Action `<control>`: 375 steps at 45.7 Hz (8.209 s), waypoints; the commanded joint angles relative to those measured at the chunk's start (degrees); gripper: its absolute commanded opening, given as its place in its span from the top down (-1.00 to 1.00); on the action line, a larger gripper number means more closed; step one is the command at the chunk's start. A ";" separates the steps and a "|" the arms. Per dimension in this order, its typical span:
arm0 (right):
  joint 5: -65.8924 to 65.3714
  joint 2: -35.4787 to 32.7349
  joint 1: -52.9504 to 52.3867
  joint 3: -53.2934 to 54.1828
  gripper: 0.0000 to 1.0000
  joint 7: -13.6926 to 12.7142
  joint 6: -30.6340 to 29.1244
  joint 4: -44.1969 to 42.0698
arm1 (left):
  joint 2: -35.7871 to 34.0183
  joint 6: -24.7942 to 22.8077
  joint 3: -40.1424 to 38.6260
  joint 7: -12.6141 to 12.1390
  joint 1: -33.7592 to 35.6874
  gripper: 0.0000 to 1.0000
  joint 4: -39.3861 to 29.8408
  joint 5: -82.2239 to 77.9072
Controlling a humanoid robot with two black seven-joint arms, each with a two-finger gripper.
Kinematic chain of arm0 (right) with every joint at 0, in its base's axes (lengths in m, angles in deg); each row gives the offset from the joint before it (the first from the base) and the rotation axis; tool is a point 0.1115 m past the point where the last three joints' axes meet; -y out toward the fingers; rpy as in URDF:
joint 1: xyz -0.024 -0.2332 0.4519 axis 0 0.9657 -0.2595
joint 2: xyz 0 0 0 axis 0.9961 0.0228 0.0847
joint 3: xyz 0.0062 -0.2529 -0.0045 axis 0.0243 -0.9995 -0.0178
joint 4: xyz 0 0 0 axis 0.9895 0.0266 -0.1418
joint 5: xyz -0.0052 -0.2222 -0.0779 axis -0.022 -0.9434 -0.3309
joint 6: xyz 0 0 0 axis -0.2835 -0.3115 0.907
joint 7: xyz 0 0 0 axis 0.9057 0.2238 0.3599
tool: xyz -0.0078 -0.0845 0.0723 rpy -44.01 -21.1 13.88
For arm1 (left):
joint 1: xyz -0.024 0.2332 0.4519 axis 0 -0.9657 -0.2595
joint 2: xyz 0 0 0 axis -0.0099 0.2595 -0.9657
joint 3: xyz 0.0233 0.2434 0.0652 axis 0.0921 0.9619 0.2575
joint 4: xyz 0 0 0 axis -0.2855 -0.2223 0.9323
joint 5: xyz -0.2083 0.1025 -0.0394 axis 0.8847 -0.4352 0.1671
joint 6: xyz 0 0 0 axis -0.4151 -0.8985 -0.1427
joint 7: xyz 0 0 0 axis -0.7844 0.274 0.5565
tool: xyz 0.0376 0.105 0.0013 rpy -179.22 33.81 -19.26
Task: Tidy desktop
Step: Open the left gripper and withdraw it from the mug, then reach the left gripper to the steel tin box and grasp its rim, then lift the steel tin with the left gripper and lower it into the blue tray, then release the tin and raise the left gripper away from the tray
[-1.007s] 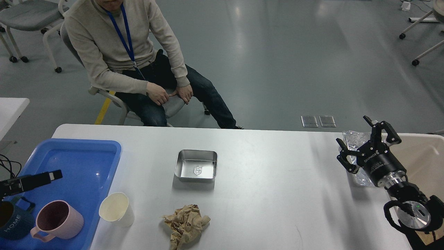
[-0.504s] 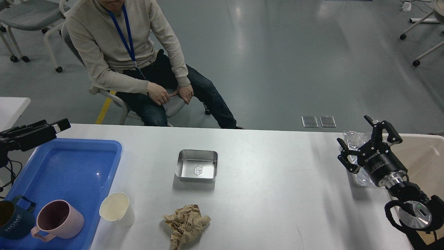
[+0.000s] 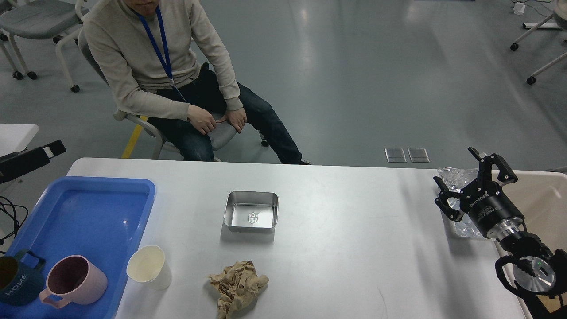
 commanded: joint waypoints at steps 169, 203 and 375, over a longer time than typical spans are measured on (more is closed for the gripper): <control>-0.03 0.32 0.53 0.16 -1.00 0.09 -0.09 0.08 | 73.67 -13.39 30.11 -0.15 20.94 0.50 61.50 -4.20; -0.03 0.23 0.44 0.25 -1.00 0.09 0.00 -0.01 | 73.14 -15.41 33.01 5.03 24.89 1.00 64.57 -4.29; -0.82 0.14 0.71 -0.02 -1.00 0.09 -0.09 0.08 | 43.17 -16.90 31.87 6.88 22.51 -0.86 68.35 1.50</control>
